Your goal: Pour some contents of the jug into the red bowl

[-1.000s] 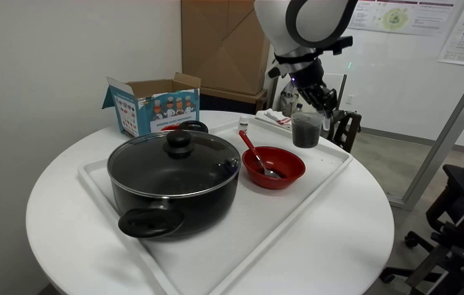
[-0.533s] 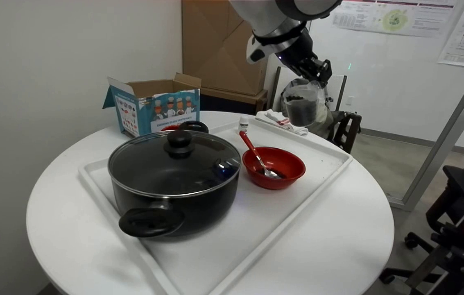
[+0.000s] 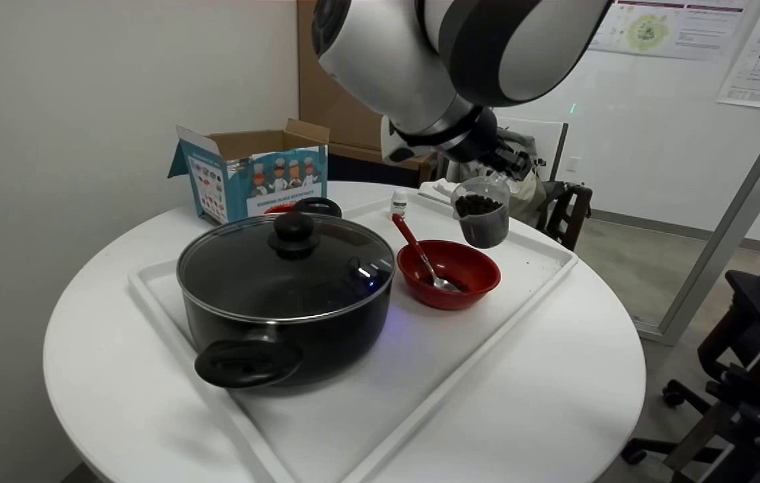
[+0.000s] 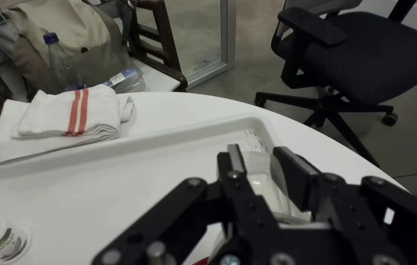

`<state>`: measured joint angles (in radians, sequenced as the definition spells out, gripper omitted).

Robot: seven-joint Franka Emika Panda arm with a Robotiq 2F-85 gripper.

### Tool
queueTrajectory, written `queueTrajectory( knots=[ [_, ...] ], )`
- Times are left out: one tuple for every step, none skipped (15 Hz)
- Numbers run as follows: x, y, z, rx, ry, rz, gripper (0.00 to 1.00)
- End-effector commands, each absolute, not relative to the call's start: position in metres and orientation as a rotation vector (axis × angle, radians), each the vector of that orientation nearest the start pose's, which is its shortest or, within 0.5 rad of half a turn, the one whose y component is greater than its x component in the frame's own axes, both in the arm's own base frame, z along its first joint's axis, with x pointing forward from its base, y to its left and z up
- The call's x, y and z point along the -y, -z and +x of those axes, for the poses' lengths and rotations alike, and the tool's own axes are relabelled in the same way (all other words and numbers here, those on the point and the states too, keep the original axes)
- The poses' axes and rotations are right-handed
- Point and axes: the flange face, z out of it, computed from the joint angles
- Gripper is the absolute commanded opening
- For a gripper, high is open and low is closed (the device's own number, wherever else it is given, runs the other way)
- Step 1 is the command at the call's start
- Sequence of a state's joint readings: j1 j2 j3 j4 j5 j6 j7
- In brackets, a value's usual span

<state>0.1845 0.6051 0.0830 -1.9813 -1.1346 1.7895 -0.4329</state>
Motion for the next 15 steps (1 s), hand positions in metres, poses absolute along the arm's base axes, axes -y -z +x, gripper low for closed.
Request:
queueTrajectory(
  knots=[
    [-0.072,-0.134,0.539,-1.377,0.919,1.498,0.12],
    [-0.071,-0.133,0.54,-1.36,0.918,1.466,0.12],
    [-0.07,-0.133,0.541,-1.347,0.919,1.436,0.12],
    [-0.07,-0.132,0.542,-1.333,0.915,1.407,0.12],
    [-0.069,-0.132,0.543,-1.318,0.913,1.376,0.12],
    [-0.068,-0.132,0.545,-1.301,0.904,1.342,0.12],
    [-0.068,-0.132,0.545,-1.287,0.899,1.312,0.12],
    [-0.068,-0.13,0.545,-1.275,0.892,1.279,0.12],
    [-0.068,-0.129,0.544,-1.266,0.886,1.252,0.12],
    [-0.07,-0.127,0.544,-1.254,0.873,1.231,0.12],
    [-0.071,-0.124,0.543,-1.244,0.863,1.21,0.12],
    [-0.072,-0.121,0.541,-1.235,0.851,1.19,0.12],
    [-0.074,-0.117,0.539,-1.228,0.843,1.165,0.12],
    [-0.075,-0.113,0.537,-1.222,0.835,1.142,0.12],
    [-0.076,-0.109,0.535,-1.217,0.829,1.117,0.12]
  ],
)
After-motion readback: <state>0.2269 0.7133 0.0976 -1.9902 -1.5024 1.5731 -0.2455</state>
